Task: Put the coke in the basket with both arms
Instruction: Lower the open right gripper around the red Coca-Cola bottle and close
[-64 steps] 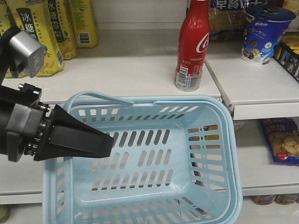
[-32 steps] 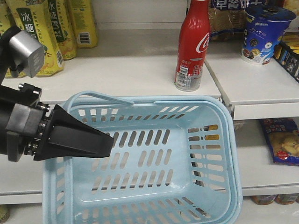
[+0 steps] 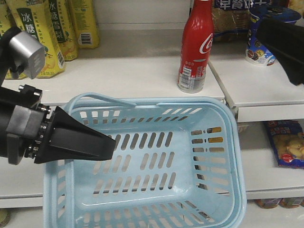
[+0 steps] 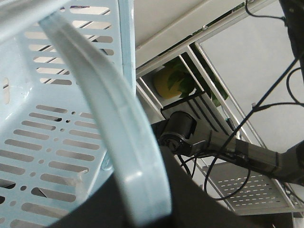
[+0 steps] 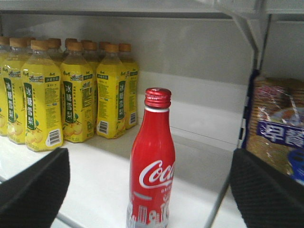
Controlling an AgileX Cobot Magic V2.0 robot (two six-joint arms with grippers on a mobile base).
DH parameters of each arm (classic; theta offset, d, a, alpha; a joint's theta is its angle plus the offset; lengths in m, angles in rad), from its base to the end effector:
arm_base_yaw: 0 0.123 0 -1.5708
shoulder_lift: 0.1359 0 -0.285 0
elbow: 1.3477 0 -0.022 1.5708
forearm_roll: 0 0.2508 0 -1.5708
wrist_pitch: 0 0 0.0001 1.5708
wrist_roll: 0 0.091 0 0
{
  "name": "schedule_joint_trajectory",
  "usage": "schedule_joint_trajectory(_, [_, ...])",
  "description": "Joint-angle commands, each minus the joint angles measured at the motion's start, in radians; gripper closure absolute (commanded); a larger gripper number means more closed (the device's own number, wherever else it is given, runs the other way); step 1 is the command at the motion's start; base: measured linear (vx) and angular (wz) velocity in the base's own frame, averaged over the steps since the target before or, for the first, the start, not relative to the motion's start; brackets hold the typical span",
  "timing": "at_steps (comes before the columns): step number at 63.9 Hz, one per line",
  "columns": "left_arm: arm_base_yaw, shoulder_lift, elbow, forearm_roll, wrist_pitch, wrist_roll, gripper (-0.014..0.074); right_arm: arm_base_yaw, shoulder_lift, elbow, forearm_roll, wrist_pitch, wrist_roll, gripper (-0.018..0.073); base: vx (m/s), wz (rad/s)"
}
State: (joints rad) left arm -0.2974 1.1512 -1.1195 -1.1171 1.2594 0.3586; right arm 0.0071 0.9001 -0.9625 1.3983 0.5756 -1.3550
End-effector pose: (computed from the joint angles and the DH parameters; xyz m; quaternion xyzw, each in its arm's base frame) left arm 0.1677 -0.1329 0.3961 0.2046 0.8111 -0.5206 0.1707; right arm 0.1758 0.0501 0.4303 -0.1999 0.6661 0.1999 0.6902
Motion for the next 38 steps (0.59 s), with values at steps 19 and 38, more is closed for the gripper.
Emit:
schedule_joint_trajectory(19, [-0.004, -0.025, -0.026, -0.099, -0.015, 0.004, 0.0604, 0.078, 0.266, -0.209, 0.106, 0.037, -0.127, -0.0078, 0.0, 0.0])
schedule_joint_trajectory(38, [-0.004, -0.025, -0.026, -0.099, -0.015, 0.004, 0.0604, 0.254, 0.408, -0.314, 0.107, -0.227, -0.17, -0.0071, 0.0, 0.0])
